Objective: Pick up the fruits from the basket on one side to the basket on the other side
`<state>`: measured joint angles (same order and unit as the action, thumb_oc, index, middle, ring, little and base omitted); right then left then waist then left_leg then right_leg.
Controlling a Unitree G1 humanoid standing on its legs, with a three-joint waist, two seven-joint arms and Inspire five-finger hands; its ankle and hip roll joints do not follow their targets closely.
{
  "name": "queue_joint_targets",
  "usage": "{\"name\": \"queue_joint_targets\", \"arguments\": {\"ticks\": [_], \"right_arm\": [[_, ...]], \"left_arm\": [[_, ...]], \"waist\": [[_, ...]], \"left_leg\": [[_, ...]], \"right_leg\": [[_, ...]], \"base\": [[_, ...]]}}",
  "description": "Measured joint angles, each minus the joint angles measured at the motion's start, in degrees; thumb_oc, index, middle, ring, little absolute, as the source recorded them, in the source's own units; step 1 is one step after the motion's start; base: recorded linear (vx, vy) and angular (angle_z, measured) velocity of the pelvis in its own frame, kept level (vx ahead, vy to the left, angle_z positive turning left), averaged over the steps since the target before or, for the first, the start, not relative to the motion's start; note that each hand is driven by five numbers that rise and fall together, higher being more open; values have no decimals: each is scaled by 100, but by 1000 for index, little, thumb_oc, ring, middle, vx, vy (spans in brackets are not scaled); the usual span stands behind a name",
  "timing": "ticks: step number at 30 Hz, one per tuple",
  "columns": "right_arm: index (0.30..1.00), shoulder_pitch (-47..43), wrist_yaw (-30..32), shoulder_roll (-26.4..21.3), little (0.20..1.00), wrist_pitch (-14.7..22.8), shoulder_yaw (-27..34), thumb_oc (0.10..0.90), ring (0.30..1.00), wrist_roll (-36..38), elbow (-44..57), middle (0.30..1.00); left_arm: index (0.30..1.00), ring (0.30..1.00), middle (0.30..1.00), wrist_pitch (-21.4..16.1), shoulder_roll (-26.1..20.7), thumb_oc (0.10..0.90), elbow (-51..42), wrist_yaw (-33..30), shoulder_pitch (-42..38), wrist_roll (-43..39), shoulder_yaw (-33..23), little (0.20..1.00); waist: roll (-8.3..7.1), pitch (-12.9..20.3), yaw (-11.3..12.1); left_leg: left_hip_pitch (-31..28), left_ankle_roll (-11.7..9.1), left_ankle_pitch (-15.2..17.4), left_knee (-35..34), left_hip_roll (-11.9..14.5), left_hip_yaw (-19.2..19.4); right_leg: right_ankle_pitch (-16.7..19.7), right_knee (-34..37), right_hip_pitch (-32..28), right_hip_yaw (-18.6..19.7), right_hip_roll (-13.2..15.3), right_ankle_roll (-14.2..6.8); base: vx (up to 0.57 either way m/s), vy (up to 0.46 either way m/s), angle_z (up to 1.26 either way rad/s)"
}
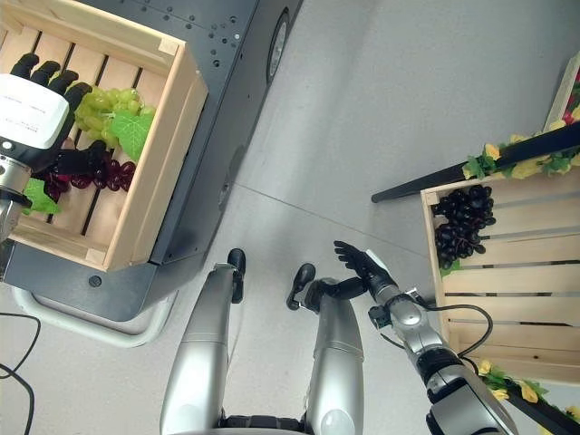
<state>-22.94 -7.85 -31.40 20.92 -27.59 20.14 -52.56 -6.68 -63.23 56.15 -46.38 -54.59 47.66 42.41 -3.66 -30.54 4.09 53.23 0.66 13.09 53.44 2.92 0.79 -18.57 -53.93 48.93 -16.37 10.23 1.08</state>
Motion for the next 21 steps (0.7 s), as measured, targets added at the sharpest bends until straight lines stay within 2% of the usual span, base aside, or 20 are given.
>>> {"name": "queue_joint_targets", "arguments": {"ticks": [4,9,17,21], "right_arm": [[900,13,-4,71,900,32,-20,800,900,3,6,900],[900,8,-3,76,900,35,-25,800,900,4,10,900],[900,19,-3,77,900,34,-23,800,900,5,14,900],[900,-39,-5,85,900,32,-20,800,900,5,28,900]], "left_arm": [[900,900,900,29,-37,800,64,-155,-52,3,0,900],[900,900,900,29,-42,800,59,-119,-246,4,165,900],[900,900,900,28,-57,800,65,322,-481,-2,374,900],[900,900,900,6,-146,800,11,789,-832,-12,616,900]], "waist": [[-123,2,-1],[-138,5,7],[-151,7,-42],[-194,9,-85]], "left_leg": [[52,-17,9,29,7,-16],[90,19,34,43,3,-36],[103,22,33,6,12,6],[172,42,41,2,15,46]], "right_leg": [[5,-5,31,-9,-14,-2],[0,18,49,-12,-15,0],[45,94,59,6,-32,-58],[56,94,144,32,-27,-63]], "base": [[-3,-9,0],[29,11,1],[-8,24,-1],[41,35,-2]]}}
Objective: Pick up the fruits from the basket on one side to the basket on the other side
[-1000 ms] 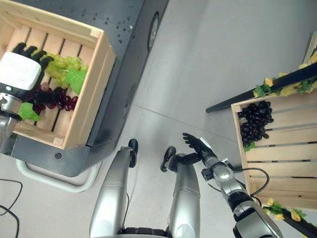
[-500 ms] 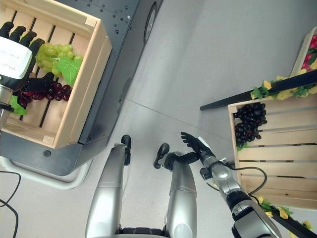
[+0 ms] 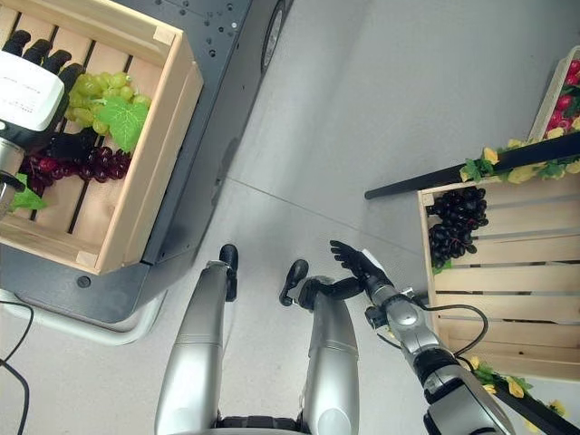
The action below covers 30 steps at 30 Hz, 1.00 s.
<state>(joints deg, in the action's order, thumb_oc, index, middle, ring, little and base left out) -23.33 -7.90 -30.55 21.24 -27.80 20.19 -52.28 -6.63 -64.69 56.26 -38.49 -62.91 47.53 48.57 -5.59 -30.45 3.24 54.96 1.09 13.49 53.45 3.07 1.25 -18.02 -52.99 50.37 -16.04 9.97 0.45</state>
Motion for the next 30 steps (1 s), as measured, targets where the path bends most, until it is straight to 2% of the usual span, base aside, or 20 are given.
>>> {"name": "queue_joint_targets", "arguments": {"ticks": [3,9,13,14,15,16,17,20,30], "right_arm": [[900,-2,-12,-14,900,1,1,800,900,2,74,900],[900,8,-44,-18,900,1,-6,800,900,45,94,900],[900,14,-44,-19,900,1,2,800,900,45,101,900],[900,14,-44,-22,900,1,6,800,900,45,103,900],[900,14,-44,-22,900,1,8,800,900,45,105,900],[900,20,-44,-21,900,1,5,800,900,45,103,900],[900,21,-44,-21,900,1,7,800,900,45,103,900],[900,28,-43,-22,900,0,15,800,900,44,102,900],[900,173,-40,-22,900,1,17,800,900,42,211,900]], "left_arm": [[900,900,900,-75,-154,800,-126,625,-224,-117,301,900],[900,900,900,-126,-185,800,-240,1487,-767,-133,755,900],[900,900,900,-245,-193,800,-227,1938,-938,-352,805,900],[869,869,869,-283,-226,780,-230,2049,-965,-393,821,869],[585,585,585,-297,-261,590,-238,2104,-984,-458,857,585],[366,366,366,-312,-283,444,-236,2222,-996,-528,859,366],[300,300,300,-319,-297,400,-235,2276,-997,-568,860,300],[300,300,300,-500,-360,400,-186,2423,-997,-573,863,300],[300,300,300,-562,-356,400,-154,2694,-957,-687,959,300]], "waist": [[-7,1,-80],[-7,0,-143],[-6,0,-152],[-7,0,-152],[-6,0,-154],[-6,0,-155],[-6,0,-160],[-6,0,-162],[-6,0,-201]], "left_leg": [[-18,14,6,-14,4,49],[-15,28,12,-47,8,67],[-23,33,15,-92,5,112],[-24,34,14,-110,6,133],[-21,34,15,-117,7,143],[-30,37,16,-132,12,167],[-39,40,19,-140,15,179],[-66,54,28,-150,80,256],[-137,65,35,-114,88,263]], "right_leg": [[15,21,-2,24,4,-24],[32,80,5,45,-9,-48],[41,100,32,94,-8,-62],[44,111,48,112,-8,-67],[45,117,59,119,-8,-68],[46,125,63,130,-7,-69],[47,134,61,137,-8,-70],[64,166,45,144,-25,-58],[66,126,-27,143,-21,-49]], "base": [[18,33,-3],[14,15,-1],[8,13,-2],[14,18,-4],[24,24,-5],[15,22,-5],[23,22,-7],[16,3,-6],[4,-18,0]]}}
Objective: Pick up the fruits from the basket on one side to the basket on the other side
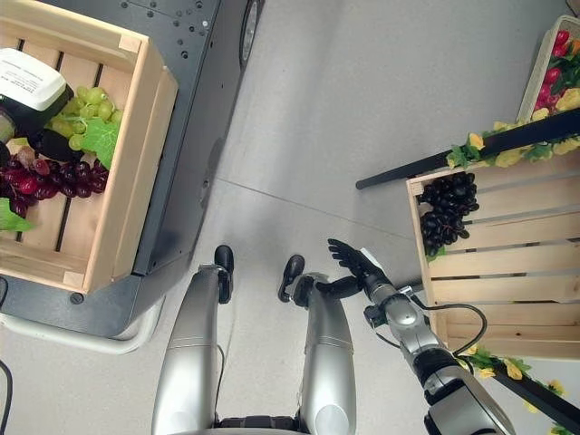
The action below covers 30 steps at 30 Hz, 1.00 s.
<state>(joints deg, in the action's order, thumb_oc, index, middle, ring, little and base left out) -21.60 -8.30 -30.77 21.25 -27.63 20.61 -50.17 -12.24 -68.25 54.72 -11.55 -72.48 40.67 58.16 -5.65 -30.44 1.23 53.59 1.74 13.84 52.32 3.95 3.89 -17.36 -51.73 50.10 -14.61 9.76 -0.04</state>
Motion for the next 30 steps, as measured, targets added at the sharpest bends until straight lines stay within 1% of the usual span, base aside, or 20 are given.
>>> {"name": "queue_joint_targets", "arguments": {"ticks": [5,7,9,11,16,18,21,22,23,24,26,27,30], "right_arm": [[900,48,0,1,900,0,-1,800,900,-1,10,900],[900,67,0,2,900,0,-1,800,900,-2,38,900],[900,117,1,8,900,0,0,800,900,-5,94,900],[900,176,1,36,900,0,-1,800,900,-13,122,900],[900,287,7,51,900,-51,6,800,900,-13,118,900],[900,322,7,92,900,-56,13,800,900,-15,112,900],[900,413,-5,237,900,-113,61,800,900,78,121,900],[900,512,-7,350,900,-124,131,800,900,269,138,900],[900,567,-8,396,900,-125,182,800,900,281,163,900],[900,603,-10,454,900,-137,238,800,900,279,184,900],[900,772,-26,490,900,-170,261,800,900,279,449,900],[900,825,-29,500,900,-207,260,800,900,278,538,900],[900,995,-80,571,900,-286,258,800,900,275,807,900]], "left_arm": [[300,300,300,-90,8,400,-11,-5,95,-54,0,300],[300,300,300,-110,7,400,-8,-106,174,-167,-19,300],[300,300,300,-107,7,400,-14,-312,417,-438,-98,300],[300,300,300,-103,7,400,-5,-514,706,-456,-297,300],[300,300,300,-73,10,400,2,-849,1230,-567,-579,300],[300,300,300,-62,16,400,-1,-973,1553,-681,-992,300],[300,300,300,-51,23,400,38,-1089,1960,-1104,-1571,300],[300,300,300,-48,33,400,38,-1134,2141,-1355,-1852,300],[300,300,300,-34,30,400,49,-1167,2207,-1488,-1961,300],[300,300,300,-18,31,400,41,-1182,2350,-1607,-2188,300],[300,300,300,84,37,400,28,-1229,2713,-1998,-2774,300],[300,300,300,88,41,400,27,-1229,2805,-2114,-2952,300],[300,300,300,181,77,400,37,-1217,3005,-2960,-3593,300]], "waist": [[1,0,20],[4,0,35],[4,0,41],[5,-1,53],[9,-1,97],[10,-1,109],[21,-3,123],[30,0,125],[43,-2,135],[48,-3,133],[113,-3,126],[116,-3,123],[153,8,169]], "left_leg": [[-106,0,0,10,-2,1],[-147,-1,-1,9,-1,0],[-247,-1,0,-11,1,12],[-394,-5,-2,-66,6,1],[-840,-10,-1,-200,6,46],[-1075,-10,-1,-268,7,82],[-1502,-8,2,-423,1,132],[-1697,-10,1,-504,1,140],[-1787,-15,-4,-546,1,140],[-1887,-16,-5,-591,-2,153],[-2197,-23,-10,-734,0,177],[-2273,-30,-16,-777,-9,192],[-2704,-74,-50,-1051,-6,209]], "right_leg": [[-2,-20,-103,1,9,4],[-4,-28,-142,0,11,9],[-9,-23,-221,11,18,16],[-10,21,-356,11,19,17],[-13,136,-757,47,13,15],[-10,185,-960,83,4,10],[-4,301,-1335,135,-6,-4],[-13,376,-1507,144,-24,10],[-10,409,-1600,144,-25,5],[-8,446,-1686,154,-26,4],[-1,567,-1975,166,-29,-14],[0,596,-2039,176,-30,-16],[9,814,-2431,168,-60,-29]], "base": [[0,-39,0],[-2,-55,0],[-9,-58,-1],[-11,-60,-2],[-2,-22,-2],[-7,-51,-8],[1,-43,-8],[0,0,0],[-8,-38,-4],[-4,-51,-4],[5,-78,-5],[12,-89,-3],[22,-112,-2]]}}
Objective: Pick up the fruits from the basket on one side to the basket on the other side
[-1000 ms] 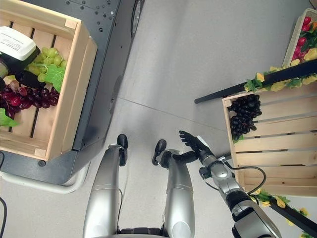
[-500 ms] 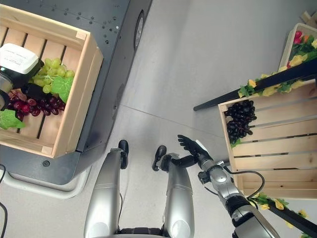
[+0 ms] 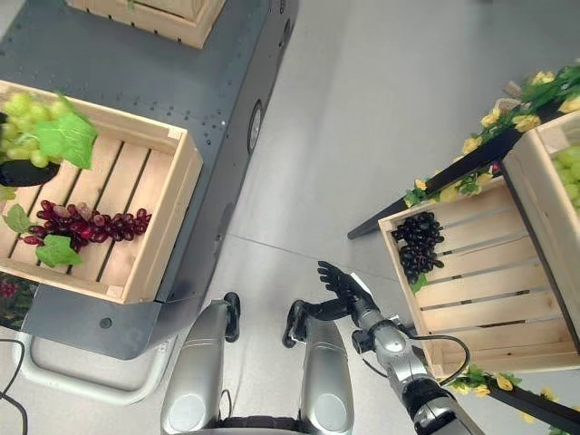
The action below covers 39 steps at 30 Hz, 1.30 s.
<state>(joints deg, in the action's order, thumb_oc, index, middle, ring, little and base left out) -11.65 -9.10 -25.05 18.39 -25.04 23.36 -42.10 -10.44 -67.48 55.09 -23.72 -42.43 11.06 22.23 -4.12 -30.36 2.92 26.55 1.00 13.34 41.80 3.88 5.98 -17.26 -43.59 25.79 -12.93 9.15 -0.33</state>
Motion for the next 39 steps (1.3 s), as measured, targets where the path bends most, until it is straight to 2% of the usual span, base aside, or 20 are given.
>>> {"name": "queue_joint_targets", "arguments": {"ticks": [4,6,8,11,13,17,21,23,26,31,34,39], "right_arm": [[900,49,-30,101,900,-182,13,800,900,4,143,900],[900,129,-33,89,900,-201,47,800,900,4,231,900],[900,169,-21,102,900,-284,50,800,900,-25,477,900],[900,177,135,120,900,-285,50,800,900,-96,714,900],[900,174,295,99,900,-298,49,800,900,-215,772,900],[900,-34,520,-85,900,-398,49,800,900,-274,1077,900],[900,-428,540,-144,900,-464,142,800,900,-255,1171,900],[900,-568,515,-190,900,-743,192,800,900,-23,1340,900],[900,-884,339,-268,900,-1144,188,800,900,242,1592,900],[900,-1334,-208,-409,900,-1746,167,800,900,782,2127,900],[900,-1761,-356,-486,900,-2121,55,800,900,1052,2306,900],[900,-2785,-353,-604,900,-2602,-222,800,900,1378,2396,900]], "left_arm": [[300,300,300,32,257,400,-37,199,242,-1119,-948,300],[300,300,300,35,390,400,-35,310,257,-1479,-1076,300],[300,300,300,55,450,400,-103,538,390,-2136,-1386,300],[300,300,300,73,577,400,-125,621,398,-2689,-1656,300],[300,300,300,74,673,400,-233,678,418,-3053,-1657,300],[300,300,300,73,933,400,-812,796,481,-4028,-1656,300],[300,300,300,75,1442,400,-1408,1183,485,-5075,-1615,300],[300,300,300,79,1721,400,-1642,1398,464,-5549,-1560,300],[300,300,300,124,1782,400,-1832,1755,381,-6014,-1265,300],[300,300,300,182,1782,400,-1916,2226,114,-6159,-1058,300],[300,300,300,215,1781,400,-1920,2410,-129,-6137,-812,300],[300,300,300,268,1780,400,-1922,2782,-790,-5811,-148,300]], "waist": [[102,37,42],[202,145,59],[210,153,88],[226,219,109],[233,482,117],[247,787,134],[304,1212,118],[357,1366,112],[419,1505,91],[446,1533,-35],[441,1536,-30],[441,1536,-38]], "left_leg": [[-476,-45,-105,-435,-30,17],[-564,-58,-163,-608,-51,-21],[-932,-95,-324,-1063,-101,-5],[-1415,-161,-563,-1673,-121,-64],[-1618,-211,-759,-2162,-122,-133],[-2228,-286,-1147,-3103,-127,-288],[-2523,-298,-1296,-3574,-125,-434],[-2655,-281,-1397,-3813,-129,-456],[-2740,-261,-1443,-3975,-121,-483],[-2906,-239,-1552,-4277,-136,-499],[-3013,-228,-1639,-4503,-160,-492],[-3077,-210,-1688,-4640,-187,-417]], "right_leg": [[48,346,-427,-8,-37,-66],[74,497,-527,-39,-59,-77],[171,818,-806,-38,-85,-74],[326,1353,-1253,-85,-198,-59],[464,1769,-1445,-149,-291,-40],[699,2467,-1961,-225,-445,-32],[840,2932,-2280,-294,-530,-73],[939,3183,-2422,-318,-562,-105],[1146,3630,-2623,-318,-629,-133],[1530,4430,-3016,-311,-726,-177],[1767,4868,-3175,-255,-758,-191],[1809,4868,-3119,-127,-731,-225]], "base": [[-12,-91,0],[19,-129,9],[20,-140,-1],[7,-110,2],[1,-84,8],[-5,-99,6],[0,-93,6],[-1,-97,7],[-6,-80,-2],[24,-80,2],[17,-77,-10],[18,-56,-13]]}}
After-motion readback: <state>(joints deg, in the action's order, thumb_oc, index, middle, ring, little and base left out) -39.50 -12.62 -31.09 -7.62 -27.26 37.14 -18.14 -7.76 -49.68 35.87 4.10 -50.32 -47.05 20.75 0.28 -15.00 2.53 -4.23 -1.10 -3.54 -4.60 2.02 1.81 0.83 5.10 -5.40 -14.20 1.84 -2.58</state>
